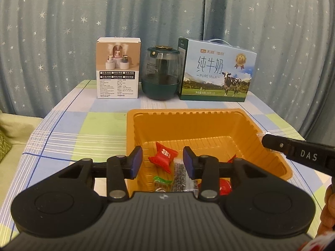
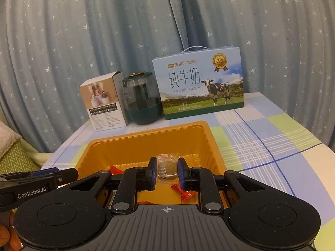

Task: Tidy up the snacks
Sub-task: 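Open both tools to drop the two candies into the tray, then move both tools back to the snacks in front of the tray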

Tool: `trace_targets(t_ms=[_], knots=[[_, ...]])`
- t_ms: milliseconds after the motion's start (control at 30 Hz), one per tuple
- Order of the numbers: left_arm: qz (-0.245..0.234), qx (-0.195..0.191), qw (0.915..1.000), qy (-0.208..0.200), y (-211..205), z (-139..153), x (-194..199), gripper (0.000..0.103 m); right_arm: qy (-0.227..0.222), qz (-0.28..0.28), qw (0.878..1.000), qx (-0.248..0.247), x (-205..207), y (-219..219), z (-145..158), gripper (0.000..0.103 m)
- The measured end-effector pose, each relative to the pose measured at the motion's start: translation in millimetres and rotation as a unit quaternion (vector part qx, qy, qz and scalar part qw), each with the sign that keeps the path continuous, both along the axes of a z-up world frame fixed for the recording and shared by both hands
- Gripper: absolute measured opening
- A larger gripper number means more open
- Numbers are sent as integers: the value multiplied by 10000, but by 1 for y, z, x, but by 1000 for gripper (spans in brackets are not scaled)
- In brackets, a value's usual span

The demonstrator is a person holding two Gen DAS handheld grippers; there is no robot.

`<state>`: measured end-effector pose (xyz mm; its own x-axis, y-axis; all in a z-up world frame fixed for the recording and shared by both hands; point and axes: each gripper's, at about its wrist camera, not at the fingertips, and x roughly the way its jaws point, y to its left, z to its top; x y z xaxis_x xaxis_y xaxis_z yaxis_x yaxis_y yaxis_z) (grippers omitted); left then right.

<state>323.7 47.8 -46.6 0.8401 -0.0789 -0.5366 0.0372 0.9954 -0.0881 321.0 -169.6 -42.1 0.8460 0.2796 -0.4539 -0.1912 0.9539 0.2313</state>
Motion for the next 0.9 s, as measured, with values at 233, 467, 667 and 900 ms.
trace_targets(t_ms=[233,467,667,900], knots=[[-9,40,10000,15,-1,-1,0,42,-55,85,9999,126,0,-2,1,30],[-3,7,10000,40,0,-1,-2,45,-122,-320,9986,412,-1,-21,5,68],[-56,8,10000,33,-4,0,-7,48,-91,-631,9969,470,-2,-36,6,68],[-78,-62,9999,43,-5,1,-13,48,-154,-630,9972,363,-8,-35,8,68]])
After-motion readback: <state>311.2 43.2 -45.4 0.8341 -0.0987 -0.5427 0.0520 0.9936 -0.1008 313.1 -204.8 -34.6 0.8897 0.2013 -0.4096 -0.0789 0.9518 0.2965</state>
